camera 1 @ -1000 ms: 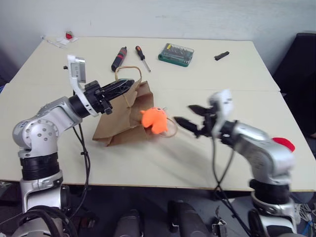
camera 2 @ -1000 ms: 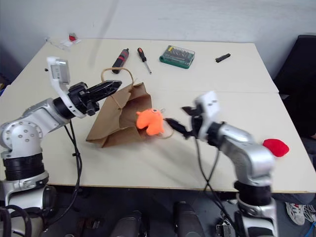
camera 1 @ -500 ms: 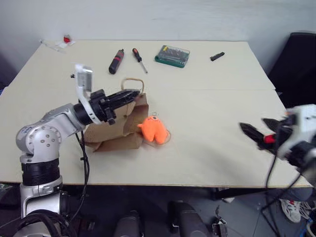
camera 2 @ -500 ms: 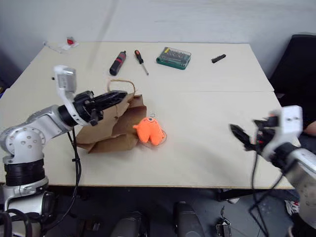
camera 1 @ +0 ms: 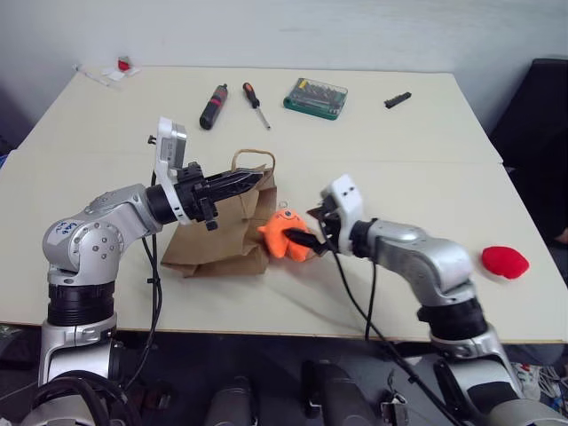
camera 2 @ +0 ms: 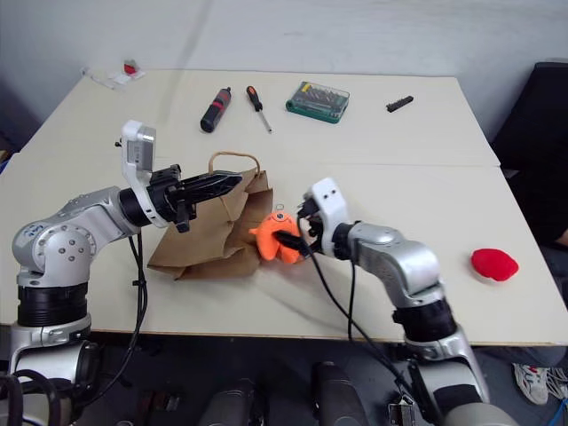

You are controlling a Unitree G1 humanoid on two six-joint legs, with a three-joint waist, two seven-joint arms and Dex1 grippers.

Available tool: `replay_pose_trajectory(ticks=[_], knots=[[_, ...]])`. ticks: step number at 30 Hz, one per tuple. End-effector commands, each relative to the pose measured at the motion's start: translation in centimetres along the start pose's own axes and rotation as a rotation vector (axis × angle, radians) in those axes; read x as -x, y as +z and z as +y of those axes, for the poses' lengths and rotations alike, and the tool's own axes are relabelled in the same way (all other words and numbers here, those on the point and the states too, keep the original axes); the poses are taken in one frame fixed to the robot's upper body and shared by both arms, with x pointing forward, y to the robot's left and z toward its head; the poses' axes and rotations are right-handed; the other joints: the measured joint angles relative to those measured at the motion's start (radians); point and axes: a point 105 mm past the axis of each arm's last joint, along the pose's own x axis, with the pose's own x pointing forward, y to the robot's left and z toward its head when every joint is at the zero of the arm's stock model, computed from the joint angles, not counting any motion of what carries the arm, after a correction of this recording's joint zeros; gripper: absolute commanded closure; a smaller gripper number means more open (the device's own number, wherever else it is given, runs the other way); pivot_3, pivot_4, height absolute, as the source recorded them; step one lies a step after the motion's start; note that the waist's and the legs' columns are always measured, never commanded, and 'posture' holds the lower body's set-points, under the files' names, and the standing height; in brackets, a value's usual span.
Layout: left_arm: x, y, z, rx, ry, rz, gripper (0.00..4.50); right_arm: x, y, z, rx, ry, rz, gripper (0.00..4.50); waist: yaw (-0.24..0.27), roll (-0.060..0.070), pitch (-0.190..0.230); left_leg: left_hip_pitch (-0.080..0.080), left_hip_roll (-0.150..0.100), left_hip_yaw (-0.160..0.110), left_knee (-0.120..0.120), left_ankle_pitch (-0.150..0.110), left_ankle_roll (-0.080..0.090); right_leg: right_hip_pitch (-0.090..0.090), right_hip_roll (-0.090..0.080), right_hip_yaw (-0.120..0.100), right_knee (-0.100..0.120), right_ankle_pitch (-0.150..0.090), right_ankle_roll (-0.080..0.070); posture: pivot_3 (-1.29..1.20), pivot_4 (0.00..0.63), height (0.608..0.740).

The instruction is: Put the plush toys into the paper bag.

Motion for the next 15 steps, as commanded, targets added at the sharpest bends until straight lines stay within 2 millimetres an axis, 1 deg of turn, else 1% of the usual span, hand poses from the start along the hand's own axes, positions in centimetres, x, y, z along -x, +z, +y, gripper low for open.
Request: replay_pose_trajectory(ticks=[1, 4, 5, 8, 11, 12, 14, 15], knots=[[0.0, 0.7, -0.6, -0.051, -0.016, -0.004, 4.5, -0.9, 0.2, 0.1, 0.031, 0.022, -0.008, 0.95, 0.004, 0.0, 0.0, 0.0, 0.0, 0.0, 0.0, 0.0, 0.0, 0.0, 0.0, 0.0, 0.0, 0.0, 0.0, 0.0, 0.15, 0.74], [0.0, 0.7, -0.6, -0.054, -0.012, -0.004, 4.5, -0.9, 0.4, 0.6, 0.027, 0.057, -0.022, 2.04, 0.003, 0.0, 0.0, 0.0, 0.0, 0.0, 0.0, -0.001, 0.001, 0.001, -0.001, -0.001, 0.0, 0.0, 0.0, 0.0, 0.15, 0.74], [0.0, 0.7, -0.5, -0.055, -0.011, -0.004, 4.5, -0.8, 0.7, 0.8, 0.026, 0.067, -0.033, 2.31, 0.003, 0.0, 0.0, 0.0, 0.0, 0.0, 0.0, -0.001, 0.001, 0.001, -0.001, -0.001, 0.0, 0.0, 0.0, 0.0, 0.15, 0.74], [0.1, 0.8, -0.4, -0.057, -0.007, -0.004, 4.5, -0.4, 1.2, 0.9, 0.038, 0.081, -0.048, 3.43, -0.002, 0.0, 0.0, 0.0, 0.0, 0.0, 0.0, -0.001, 0.001, 0.001, -0.001, -0.001, 0.0, 0.0, 0.0, 0.0, 0.15, 0.74], [-0.1, 0.8, -0.6, -0.056, -0.015, -0.005, 4.5, 0.2, 1.9, 0.8, 0.042, 0.085, -0.068, 4.3, -0.003, 0.0, 0.0, 0.0, 0.0, -0.001, 0.0, 0.0, 0.001, 0.0, -0.001, -0.001, 0.001, 0.0, 0.0, 0.0, 0.15, 0.74], [-0.1, 0.8, -0.7, -0.056, -0.021, -0.004, 4.5, 0.4, 2.2, 0.7, 0.037, 0.087, -0.078, 4.44, -0.002, 0.0, 0.0, 0.0, 0.0, -0.001, 0.0, 0.0, 0.001, 0.0, -0.001, -0.001, 0.001, 0.0, 0.0, 0.0, 0.15, 0.74], [-0.3, 0.9, -1.0, -0.058, -0.042, -0.002, 4.5, 0.5, 3.8, 1.0, 0.029, 0.106, -0.119, 4.46, -0.001, 0.0, 0.0, 0.0, 0.0, -0.001, 0.0, 0.0, 0.001, 0.0, -0.001, -0.001, 0.0, 0.0, 0.0, 0.0, 0.15, 0.74], [-0.4, 0.9, -1.0, -0.059, -0.049, -0.002, 4.5, 0.5, 4.6, 1.4, 0.027, 0.131, -0.141, 4.46, -0.001, 0.0, 0.0, 0.0, 0.0, -0.001, 0.0, 0.0, 0.001, 0.0, -0.001, -0.001, 0.0, 0.0, 0.0, 0.0, 0.15, 0.74]])
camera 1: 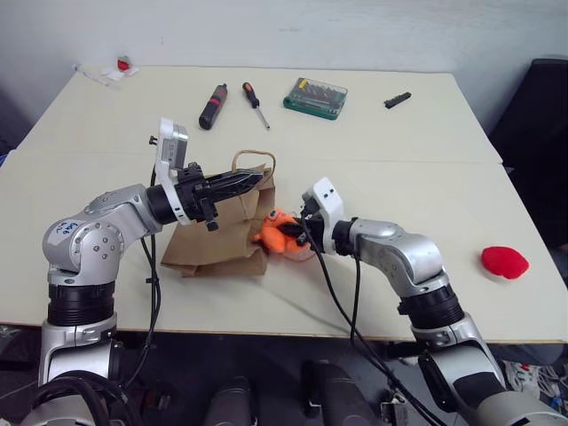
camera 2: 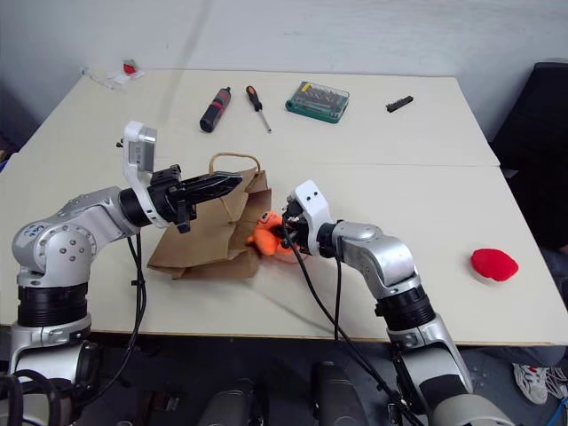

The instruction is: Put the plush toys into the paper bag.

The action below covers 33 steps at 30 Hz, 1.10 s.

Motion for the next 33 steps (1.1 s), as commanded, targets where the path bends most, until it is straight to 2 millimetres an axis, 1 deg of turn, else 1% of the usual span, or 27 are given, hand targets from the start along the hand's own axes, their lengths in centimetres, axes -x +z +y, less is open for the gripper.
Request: replay_pose_trajectory(ticks=[1, 3, 5, 6, 8, 10, 13, 16, 20, 22, 26, 29, 31, 33], knots=[[-0.5, 1.0, -1.1, -0.054, -0.057, -0.009, 4.5, 0.3, 4.3, 1.6, 0.025, 0.084, -0.127, 4.46, -0.002, 0.0, 0.0, 0.0, 0.0, 0.0, 0.0, 0.0, 0.0, 0.0, 0.0, 0.0, 0.0, 0.0, 0.0, 0.0, 0.15, 0.74], [-0.7, 1.0, -1.0, -0.055, -0.058, -0.011, 4.5, -0.1, 4.6, 2.6, 0.021, 0.139, -0.127, 4.46, -0.004, 0.0, 0.0, 0.0, 0.0, 0.0, 0.0, 0.0, 0.0, 0.0, 0.0, 0.0, 0.0, 0.0, 0.0, 0.0, 0.15, 0.74], [-0.9, 1.2, -0.8, -0.058, -0.063, -0.015, 4.5, -1.2, 4.2, 3.8, 0.058, 0.191, -0.098, 4.46, -0.004, 0.0, 0.0, 0.0, 0.0, 0.0, 0.0, 0.0, 0.0, 0.0, 0.0, 0.0, 0.0, 0.0, 0.0, 0.0, 0.15, 0.74], [-1.0, 1.2, -0.8, -0.059, -0.065, -0.017, 4.5, -1.5, 4.1, 4.2, 0.072, 0.203, -0.089, 4.46, -0.004, 0.0, 0.0, 0.0, 0.0, 0.0, 0.0, 0.0, 0.0, 0.0, 0.0, 0.0, 0.0, 0.0, 0.0, 0.0, 0.15, 0.74], [-1.3, 1.3, -0.8, -0.064, -0.072, -0.023, 4.5, -2.8, 3.8, 5.3, 0.083, 0.25, -0.076, 4.46, -0.004, 0.0, 0.0, 0.0, 0.0, 0.0, 0.0, 0.0, 0.0, 0.0, 0.0, 0.0, 0.0, 0.0, 0.0, 0.0, 0.15, 0.74], [-1.6, 1.4, -0.8, -0.069, -0.079, -0.035, 4.5, -4.0, 3.1, 6.2, 0.123, 0.289, -0.042, 4.46, -0.004, 0.0, 0.0, 0.0, 0.0, 0.0, 0.0, 0.0, 0.0, 0.0, 0.0, 0.0, 0.0, 0.0, 0.0, 0.0, 0.15, 0.74], [-2.0, 1.7, -0.8, -0.073, -0.088, -0.053, 4.5, -5.5, 2.2, 7.0, 0.171, 0.318, -0.017, 4.46, -0.005, 0.0, 0.0, 0.0, 0.0, 0.0, 0.0, 0.0, 0.0, 0.0, 0.0, 0.0, 0.0, 0.0, 0.0, 0.0, 0.15, 0.74], [-2.4, 1.8, -1.0, -0.08, -0.094, -0.069, 4.5, -6.6, 2.2, 7.8, 0.195, 0.35, -0.025, 4.46, -0.006, 0.0, 0.0, 0.0, 0.0, 0.0, 0.0, 0.0, 0.0, 0.0, 0.0, -0.001, 0.0, 0.0, 0.0, 0.0, 0.15, 0.74], [-2.8, 2.0, -1.2, -0.08, -0.097, -0.096, 4.5, -7.5, 2.5, 8.2, 0.178, 0.374, -0.046, 4.46, -0.01, 0.0, 0.0, 0.0, 0.0, 0.0, 0.0, 0.0, 0.0, 0.0, 0.0, -0.001, 0.001, 0.0, 0.0, 0.0, 0.15, 0.74], [-2.8, 2.2, -1.3, -0.081, -0.095, -0.108, 4.5, -8.1, 2.0, 8.1, 0.176, 0.367, -0.046, 4.46, -0.012, 0.0, 0.0, 0.0, 0.0, 0.0, 0.0, 0.0, 0.0, 0.0, 0.0, -0.001, 0.001, 0.0, 0.0, 0.0, 0.15, 0.74], [-2.7, 2.6, -1.4, -0.074, -0.087, -0.131, 4.5, -9.3, 0.9, 6.8, 0.2, 0.272, -0.043, 4.46, -0.021, 0.0, 0.0, 0.0, 0.0, 0.0, 0.0, 0.0, 0.0, 0.0, 0.0, -0.001, 0.001, 0.0, 0.0, 0.0, 0.15, 0.74], [-2.3, 2.8, -1.2, -0.077, -0.07, -0.136, 4.5, -9.5, 0.9, 5.9, 0.139, 0.221, -0.073, 4.46, -0.023, 0.0, 0.0, 0.0, 0.0, 0.0, 0.0, 0.0, -0.001, 0.0, 0.0, -0.001, 0.001, 0.0, 0.0, 0.0, 0.15, 0.74], [-1.9, 2.7, -0.9, -0.077, -0.056, -0.134, 4.5, -9.2, 1.3, 5.4, 0.101, 0.209, -0.097, 3.75, -0.023, 0.0, 0.0, 0.0, 0.0, 0.0, 0.0, 0.0, -0.001, 0.0, 0.0, -0.001, 0.002, 0.0, 0.0, 0.0, 0.15, 0.74], [-1.6, 2.7, -0.7, -0.076, -0.041, -0.13, 4.5, -8.7, 2.0, 5.0, 0.084, 0.199, -0.13, 3.2, -0.022, 0.0, 0.0, 0.0, 0.0, 0.0, 0.0, 0.0, -0.001, 0.0, 0.0, -0.001, 0.002, 0.0, 0.0, 0.0, 0.15, 0.74]])
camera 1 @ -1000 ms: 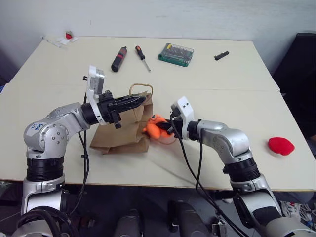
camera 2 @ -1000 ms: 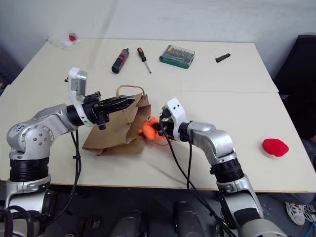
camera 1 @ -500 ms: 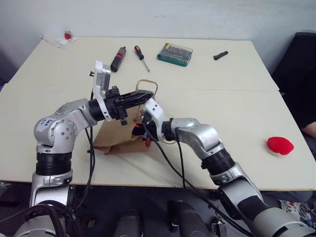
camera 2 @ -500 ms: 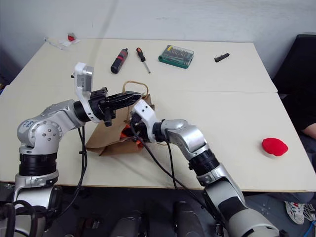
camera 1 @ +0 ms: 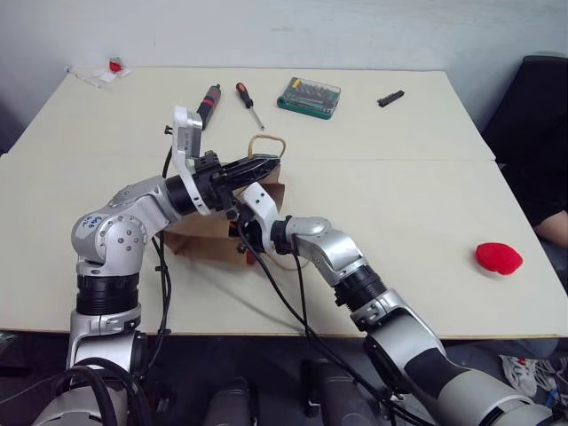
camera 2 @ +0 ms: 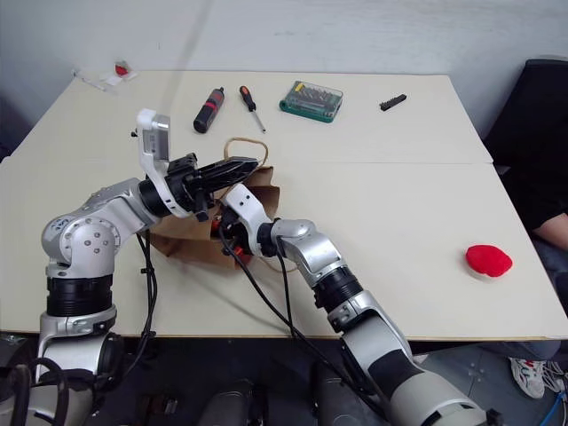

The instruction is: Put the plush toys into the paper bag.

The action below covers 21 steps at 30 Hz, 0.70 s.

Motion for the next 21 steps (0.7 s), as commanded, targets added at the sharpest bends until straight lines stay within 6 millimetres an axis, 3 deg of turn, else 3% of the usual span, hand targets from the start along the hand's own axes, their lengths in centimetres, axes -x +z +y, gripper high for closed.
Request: replay_pose_trajectory(ticks=[1, 9, 12, 16, 18, 21], knots=[[0.6, 1.6, -0.4, -0.056, -0.001, -0.032, 4.5, 1.1, 2.3, -0.3, 0.0, -0.002, -0.098, 2.78, 0.0, 0.0, 0.0, 0.0, 0.0, 0.0, 0.0, 0.0, 0.0, 0.0, 0.0, 0.0, 0.0, 0.0, 0.0, 0.0, 0.15, 0.74], [3.1, 1.5, 0.7, 0.009, 0.082, -0.033, 4.5, 7.6, 4.8, 0.9, 0.009, 0.066, -0.181, 0.05, 0.002, 0.0, 0.0, -0.001, 0.0, -0.001, 0.0, 0.0, 0.0, 0.0, 0.0, 0.0, -0.001, 0.0, 0.0, 0.0, 0.15, 0.74], [4.3, 2.6, 1.4, 0.034, 0.144, -0.101, 4.5, 10.7, 5.3, 0.7, -0.016, -0.015, -0.233, 0.02, 0.003, 0.0, 0.0, 0.0, 0.001, -0.001, -0.001, 0.0, 0.0, 0.0, 0.0, -0.001, -0.001, 0.0, 0.0, 0.0, 0.15, 0.74], [4.9, 3.3, 1.3, 0.054, 0.169, -0.137, 4.5, 16.9, 4.4, 0.6, 0.009, -0.161, -0.195, 0.02, 0.017, 0.0, 0.0, -0.001, 0.0, -0.002, -0.001, -0.001, 0.0, 0.0, -0.001, -0.001, -0.001, 0.0, 0.0, 0.0, 0.15, 0.74], [4.9, 3.1, 1.2, 0.056, 0.166, -0.131, 4.5, 21.5, 4.1, -0.1, -0.012, -0.294, -0.19, 0.02, 0.028, 0.0, 0.0, -0.001, 0.0, -0.002, -0.001, -0.001, 0.0, 0.001, -0.001, -0.001, -0.003, 0.0, 0.0, 0.0, 0.15, 0.74], [4.8, 2.9, 1.0, 0.057, 0.156, -0.118, 4.5, 29.7, 3.0, -1.8, -0.027, -0.626, -0.144, 0.02, 0.045, 0.0, 0.0, -0.001, -0.001, -0.002, -0.001, -0.002, 0.002, 0.002, -0.002, -0.002, -0.004, 0.0, 0.0, 0.0, 0.15, 0.74]])
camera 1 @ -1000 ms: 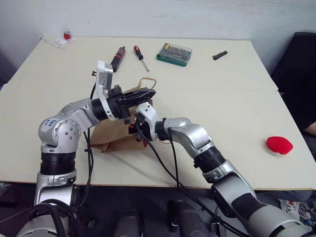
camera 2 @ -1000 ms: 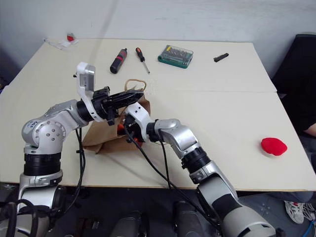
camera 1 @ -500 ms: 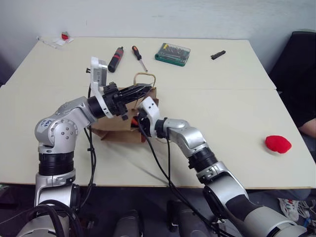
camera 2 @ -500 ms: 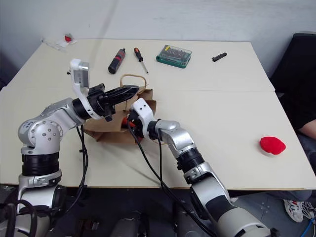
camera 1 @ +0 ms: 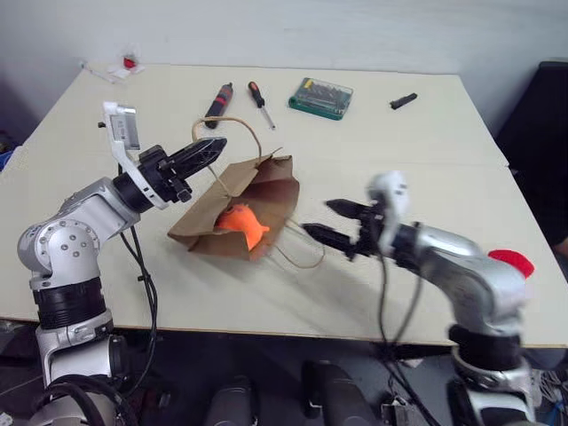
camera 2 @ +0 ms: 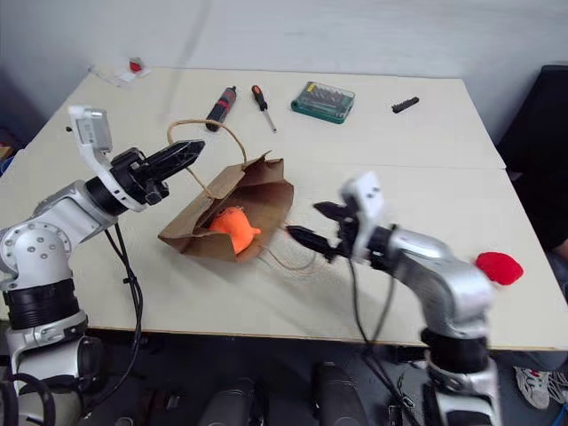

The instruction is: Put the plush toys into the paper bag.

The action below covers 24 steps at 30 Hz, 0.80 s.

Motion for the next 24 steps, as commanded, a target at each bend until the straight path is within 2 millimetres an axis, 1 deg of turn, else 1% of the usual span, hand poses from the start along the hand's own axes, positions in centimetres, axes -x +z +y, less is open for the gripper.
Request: replay_pose_trajectory(ticks=[1, 2, 3, 4, 6, 8, 9, 10, 12, 15, 17, 19, 22, 24], knots=[[-0.1, 0.6, -1.0, -0.033, -0.035, -0.01, 4.5, 7.8, 1.8, -4.2, 0.056, -0.368, -0.023, 0.02, 0.009, 0.0, 0.0, 0.0, 0.0, 0.0, 0.0, 0.0, 0.0, 0.0, 0.0, 0.0, -0.001, 0.0, 0.0, 0.0, 0.15, 0.74], [-0.3, 0.5, -1.1, -0.033, -0.042, -0.008, 4.5, 10.5, 1.4, -5.8, 0.032, -0.51, -0.012, 0.02, 0.013, 0.0, 0.0, 0.0, 0.0, 0.0, 0.0, 0.0, 0.0, 0.001, 0.0, 0.0, -0.002, 0.0, 0.0, 0.0, 0.15, 0.74], [-0.4, 0.3, -1.2, -0.034, -0.048, -0.007, 4.5, 12.8, 0.8, -6.8, 0.009, -0.617, 0.001, 0.02, 0.015, 0.0, 0.0, 0.001, 0.0, 0.0, 0.0, 0.0, 0.001, 0.001, 0.0, 0.0, -0.006, 0.0, 0.0, 0.0, 0.15, 0.74], [-0.4, 0.2, -1.3, -0.034, -0.054, -0.005, 4.5, 14.5, 0.1, -7.3, -0.008, -0.692, 0.026, 0.02, 0.015, 0.0, 0.0, 0.001, 0.0, 0.001, -0.001, 0.0, 0.0, 0.002, 0.001, 0.0, -0.006, 0.0, 0.0, 0.0, 0.15, 0.74], [-0.5, 0.0, -1.5, -0.034, -0.061, -0.004, 4.5, 16.6, -0.9, -7.7, -0.023, -0.774, 0.062, 0.02, 0.013, 0.0, 0.0, 0.002, 0.0, 0.001, -0.001, 0.0, 0.0, 0.002, 0.002, 0.001, -0.006, 0.0, 0.0, 0.0, 0.15, 0.74], [-0.7, -0.2, -1.5, -0.034, -0.068, -0.004, 4.5, 19.7, -2.7, -8.7, -0.074, -0.923, 0.087, 0.02, 0.008, 0.0, 0.0, 0.003, 0.0, 0.003, -0.001, 0.0, 0.0, 0.002, 0.002, 0.004, -0.004, 0.0, 0.0, 0.0, 0.15, 0.74], [-0.8, -0.3, -1.6, -0.037, -0.071, -0.001, 4.5, 20.8, -3.5, -9.0, -0.09, -0.976, 0.103, 0.02, 0.007, 0.0, 0.0, 0.004, 0.0, 0.004, -0.001, 0.0, 0.0, 0.002, 0.003, 0.005, -0.004, 0.0, 0.0, 0.0, 0.15, 0.74], [-0.9, -0.4, -1.6, -0.04, -0.076, 0.003, 4.5, 21.5, -4.2, -9.2, -0.103, -1.011, 0.111, 0.02, 0.005, 0.0, 0.0, 0.004, 0.0, 0.004, -0.001, 0.0, 0.0, 0.002, 0.003, 0.005, -0.003, 0.0, 0.0, 0.0, 0.15, 0.74], [-1.0, -0.6, -1.7, -0.043, -0.081, 0.007, 4.5, 22.0, -4.6, -9.4, -0.11, -1.031, 0.115, 0.02, 0.0, 0.0, 0.0, 0.004, 0.0, 0.004, -0.001, 0.001, -0.001, 0.002, 0.004, 0.006, -0.003, 0.0, 0.0, 0.0, 0.15, 0.74], [-1.2, -0.6, -1.9, -0.049, -0.093, 0.009, 4.5, 22.0, -5.1, -10.4, -0.096, -1.055, 0.124, 0.02, -0.013, 0.0, 0.0, 0.005, 0.0, 0.005, -0.001, 0.001, -0.001, 0.002, 0.004, 0.007, -0.001, 0.0, 0.0, 0.0, 0.15, 0.74], [-1.4, -0.5, -2.1, -0.053, -0.102, 0.008, 4.5, 21.0, -6.1, -11.2, -0.061, -1.031, 0.201, 0.02, -0.016, 0.0, 0.0, 0.006, 0.0, 0.005, -0.001, 0.002, -0.002, 0.002, 0.004, 0.007, 0.0, 0.0, 0.0, 0.0, 0.15, 0.74], [-1.5, -0.5, -2.2, -0.059, -0.109, 0.011, 4.5, 19.8, -6.6, -11.8, -0.025, -1.003, 0.231, 0.02, -0.016, 0.0, 0.0, 0.007, 0.0, 0.006, -0.001, 0.002, -0.002, 0.002, 0.005, 0.008, 0.0, 0.0, 0.0, 0.0, 0.15, 0.74], [-1.5, -0.4, -2.5, -0.066, -0.112, 0.013, 4.5, 18.7, -6.7, -13.1, -0.058, -1.028, 0.18, 0.02, -0.014, 0.0, 0.0, 0.007, 0.0, 0.006, -0.001, 0.002, -0.002, 0.002, 0.005, 0.008, 0.001, 0.0, 0.0, 0.0, 0.15, 0.74], [-1.5, -0.3, -2.6, -0.068, -0.112, 0.014, 4.5, 18.4, -6.8, -14.0, -0.067, -1.059, 0.172, 0.02, -0.012, 0.0, 0.0, 0.007, 0.0, 0.006, 0.0, 0.002, -0.002, 0.002, 0.005, 0.009, 0.001, 0.0, 0.0, 0.0, 0.15, 0.74]])
